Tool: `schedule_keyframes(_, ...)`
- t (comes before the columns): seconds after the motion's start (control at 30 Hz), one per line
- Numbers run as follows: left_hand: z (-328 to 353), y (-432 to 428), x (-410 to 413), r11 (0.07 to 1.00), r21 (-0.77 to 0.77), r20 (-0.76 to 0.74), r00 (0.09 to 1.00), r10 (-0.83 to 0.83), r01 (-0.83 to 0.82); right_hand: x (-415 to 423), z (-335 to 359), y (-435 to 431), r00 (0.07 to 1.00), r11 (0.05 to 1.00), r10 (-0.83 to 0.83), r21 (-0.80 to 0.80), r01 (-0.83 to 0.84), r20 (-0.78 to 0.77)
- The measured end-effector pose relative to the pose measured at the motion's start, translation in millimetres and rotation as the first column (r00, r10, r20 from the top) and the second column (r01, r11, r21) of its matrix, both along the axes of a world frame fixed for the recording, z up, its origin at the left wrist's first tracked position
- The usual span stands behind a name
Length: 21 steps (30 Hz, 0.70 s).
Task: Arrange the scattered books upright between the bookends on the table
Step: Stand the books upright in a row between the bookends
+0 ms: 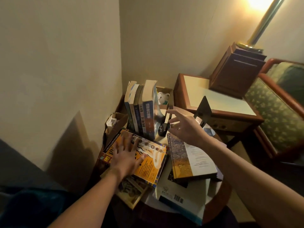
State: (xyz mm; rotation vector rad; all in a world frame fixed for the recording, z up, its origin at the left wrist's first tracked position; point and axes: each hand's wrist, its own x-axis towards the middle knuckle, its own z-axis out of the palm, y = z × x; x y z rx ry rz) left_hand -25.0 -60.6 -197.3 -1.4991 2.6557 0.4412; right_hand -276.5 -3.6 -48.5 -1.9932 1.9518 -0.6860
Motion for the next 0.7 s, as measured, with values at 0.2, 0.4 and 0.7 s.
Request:
schedule_keyframes(0.2,14.6,20.0,-27.2,0.998,0.064,-0.060,0.998,0.034,-0.031,-40.5,-8.8,66.7,0.987,0.987,-0.154,0.047,0.156,-0.048)
schedule_keyframes(0.4,31.2,65.9,-66.8,1.000,0.025,-0.329,0.944,0.020,-0.012,-52.1,-33.3,114.0,0.944,0.936,-0.330,0.133,0.327,0.005)
schedule_keyframes(0.7,54.0,114.8,-114.5,0.956,0.286,-0.469,0.861,0.198,-0.065,-48.9,-62.2,144.6,0.879,0.895,-0.426,0.242,0.375,0.214)
